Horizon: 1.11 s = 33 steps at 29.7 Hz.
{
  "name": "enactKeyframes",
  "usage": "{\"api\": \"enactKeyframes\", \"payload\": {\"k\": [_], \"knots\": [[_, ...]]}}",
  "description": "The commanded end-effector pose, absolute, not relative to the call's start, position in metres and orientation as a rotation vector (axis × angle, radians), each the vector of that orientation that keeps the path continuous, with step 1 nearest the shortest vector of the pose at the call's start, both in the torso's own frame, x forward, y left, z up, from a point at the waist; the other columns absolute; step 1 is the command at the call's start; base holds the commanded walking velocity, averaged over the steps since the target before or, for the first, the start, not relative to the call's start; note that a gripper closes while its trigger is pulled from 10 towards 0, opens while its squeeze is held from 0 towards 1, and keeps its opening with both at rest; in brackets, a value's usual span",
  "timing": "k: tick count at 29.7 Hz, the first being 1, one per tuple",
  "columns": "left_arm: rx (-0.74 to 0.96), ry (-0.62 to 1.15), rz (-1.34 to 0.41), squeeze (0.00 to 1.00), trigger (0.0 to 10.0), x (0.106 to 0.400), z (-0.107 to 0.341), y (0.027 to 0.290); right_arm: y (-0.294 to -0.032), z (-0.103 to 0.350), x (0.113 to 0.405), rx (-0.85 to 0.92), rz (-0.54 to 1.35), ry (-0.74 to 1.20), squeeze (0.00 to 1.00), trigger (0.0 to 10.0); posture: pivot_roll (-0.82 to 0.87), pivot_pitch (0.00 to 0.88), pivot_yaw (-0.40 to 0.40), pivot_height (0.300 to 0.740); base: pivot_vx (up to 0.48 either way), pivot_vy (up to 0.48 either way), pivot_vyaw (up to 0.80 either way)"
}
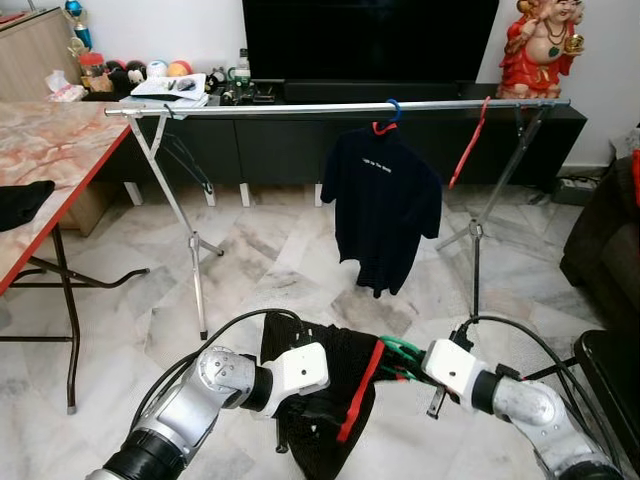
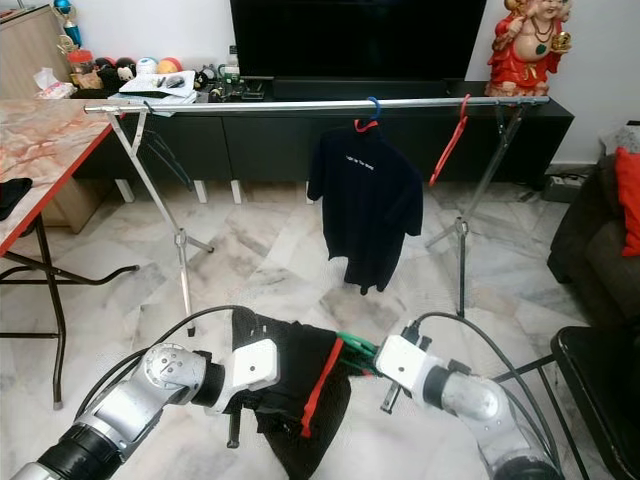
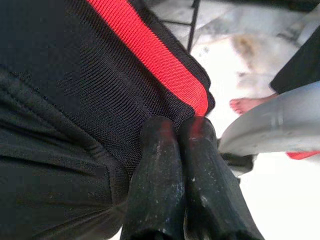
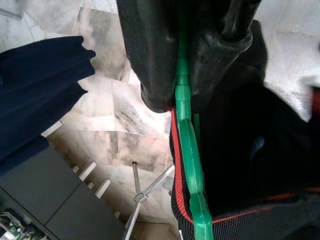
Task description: Hang hanger
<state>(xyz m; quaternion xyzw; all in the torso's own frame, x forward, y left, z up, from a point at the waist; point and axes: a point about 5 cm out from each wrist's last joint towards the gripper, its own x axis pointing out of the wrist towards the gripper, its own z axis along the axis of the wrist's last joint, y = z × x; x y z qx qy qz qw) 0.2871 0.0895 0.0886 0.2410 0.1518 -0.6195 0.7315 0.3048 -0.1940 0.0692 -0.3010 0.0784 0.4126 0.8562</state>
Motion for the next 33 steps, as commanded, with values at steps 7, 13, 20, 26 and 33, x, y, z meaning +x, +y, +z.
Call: {"api": "enactKeyframes", "payload": {"k": [7,13,20,26,33], "knots": [[0.524,0.335,-1.281,0.0,10.0,0.291,0.078,0.091,-0.192,0.093,0.315,-0.616,0.824,0.048,0.0,0.0,-0.02,0.055,-0.014,0.74,0.0,0.0,0.0],[0.491,0.328,-1.288,1.0,10.0,0.29,0.079,0.091,-0.192,0.094,0.316,-0.62,0.829,0.046,0.0,0.0,-0.02,0.055,-0.016,0.74,0.0,0.0,0.0],[0.472,0.31,-1.287,1.0,10.0,0.292,0.081,0.09,-0.191,0.094,0.317,-0.628,0.831,0.047,0.0,0.0,-0.02,0.055,-0.016,0.74,0.0,0.0,0.0],[0.447,0.293,-1.243,1.0,10.0,0.296,0.085,0.096,-0.19,0.092,0.314,-0.63,0.857,0.063,0.0,0.0,-0.01,0.052,-0.016,0.74,0.0,0.0,0.0],[0.439,0.301,-1.117,1.0,10.0,0.302,0.081,0.122,-0.199,0.089,0.308,-0.662,0.895,0.096,0.0,0.0,-0.01,0.057,-0.016,0.74,0.0,0.0,0.0]]}}
